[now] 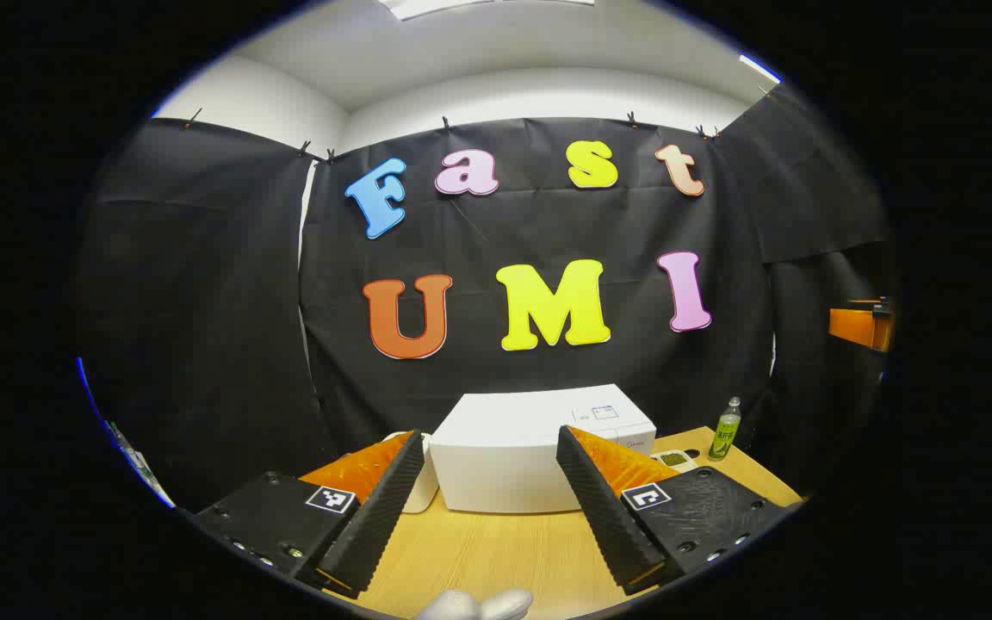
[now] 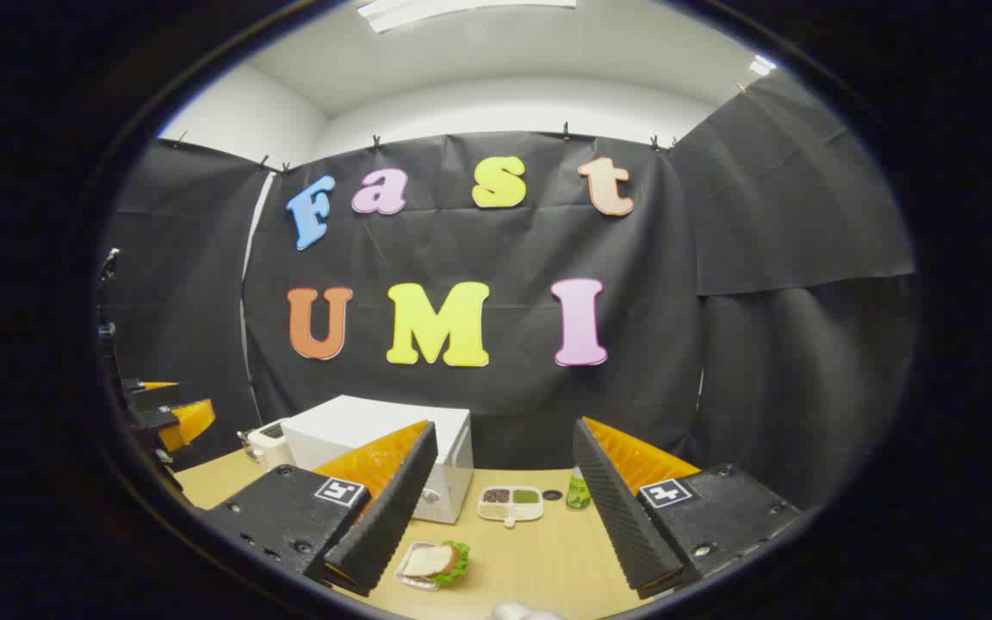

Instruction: Open the microwave oven with the left hand, put the food in, and close the microwave oven.

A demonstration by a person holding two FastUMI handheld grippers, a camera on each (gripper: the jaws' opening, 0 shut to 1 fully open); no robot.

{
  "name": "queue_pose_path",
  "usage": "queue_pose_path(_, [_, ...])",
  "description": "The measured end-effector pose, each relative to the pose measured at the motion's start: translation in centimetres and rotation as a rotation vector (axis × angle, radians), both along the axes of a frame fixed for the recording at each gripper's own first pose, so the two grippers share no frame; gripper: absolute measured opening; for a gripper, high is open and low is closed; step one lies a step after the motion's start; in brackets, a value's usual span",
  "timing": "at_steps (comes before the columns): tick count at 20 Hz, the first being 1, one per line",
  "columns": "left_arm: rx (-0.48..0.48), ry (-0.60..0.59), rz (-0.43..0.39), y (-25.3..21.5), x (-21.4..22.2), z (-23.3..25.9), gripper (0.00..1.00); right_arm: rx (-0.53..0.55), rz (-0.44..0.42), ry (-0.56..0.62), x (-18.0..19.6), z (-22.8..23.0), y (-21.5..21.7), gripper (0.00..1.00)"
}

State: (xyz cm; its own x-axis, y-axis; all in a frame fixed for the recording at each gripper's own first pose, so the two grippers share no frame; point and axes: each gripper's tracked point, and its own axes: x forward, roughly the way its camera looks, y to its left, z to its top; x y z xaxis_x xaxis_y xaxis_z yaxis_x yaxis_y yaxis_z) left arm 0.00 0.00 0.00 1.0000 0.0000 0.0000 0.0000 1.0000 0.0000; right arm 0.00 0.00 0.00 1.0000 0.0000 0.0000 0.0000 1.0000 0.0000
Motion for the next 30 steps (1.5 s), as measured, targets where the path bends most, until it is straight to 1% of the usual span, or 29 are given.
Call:
queue_pose_path(11, [0.004,0.008,0.005,-0.5,1.0,-0.6,0.96,-0.002,0.016,0.008,0.6,-0.1,0.1,0.96])
queue_pose_path(13, [0.001,0.009,-0.002,-1.1,1.4,-1.0,0.96,0.0,0.015,0.004,0.7,0.0,-0.1,0.96])
queue_pose_path(16, [0.012,-0.01,-0.023,-2.6,3.0,-2.1,0.96,-0.005,0.01,0.004,0.8,0.2,-0.5,0.96])
queue_pose_path(19, [0.041,-0.01,-0.058,-5.1,5.4,-4.8,0.96,-0.024,-0.003,0.016,0.4,0.2,-1.3,0.96])
queue_pose_path(21, [0.031,-0.003,-0.107,-7.6,7.1,-7.1,0.96,-0.042,-0.025,0.026,0.1,0.0,-2.2,0.96])
queue_pose_path(22, [0.027,-0.009,-0.128,-8.8,7.9,-7.9,0.96,-0.041,-0.035,0.029,0.0,-0.1,-2.5,1.0])
queue_pose_path(23, [0.031,0.004,-0.146,-10.1,8.9,-9.0,0.96,-0.035,-0.045,0.033,-0.3,-0.1,-2.8,1.0])
queue_pose_path(24, [0.029,0.016,-0.168,-11.3,10.0,-10.4,0.96,-0.031,-0.054,0.041,-0.5,-0.4,-3.1,0.96])
queue_pose_path(25, [0.021,0.044,-0.19,-12.6,10.9,-11.7,0.96,-0.032,-0.066,0.052,-0.6,-0.7,-3.5,1.0])
queue_pose_path(26, [0.016,0.06,-0.207,-13.6,11.9,-12.7,0.96,-0.036,-0.08,0.067,-0.8,-1.2,-3.9,1.0])
queue_pose_path(27, [0.015,0.072,-0.22,-14.5,13.0,-13.6,0.96,-0.041,-0.094,0.081,-0.9,-1.5,-4.3,0.96])
queue_pose_path(29, [0.023,0.098,-0.227,-15.9,15.3,-15.3,0.96,-0.05,-0.116,0.101,-1.3,-1.8,-4.6,0.96])
queue_pose_path(30, [0.022,0.112,-0.226,-16.4,16.4,-16.3,0.96,-0.057,-0.126,0.113,-1.4,-2.2,-4.9,1.0])
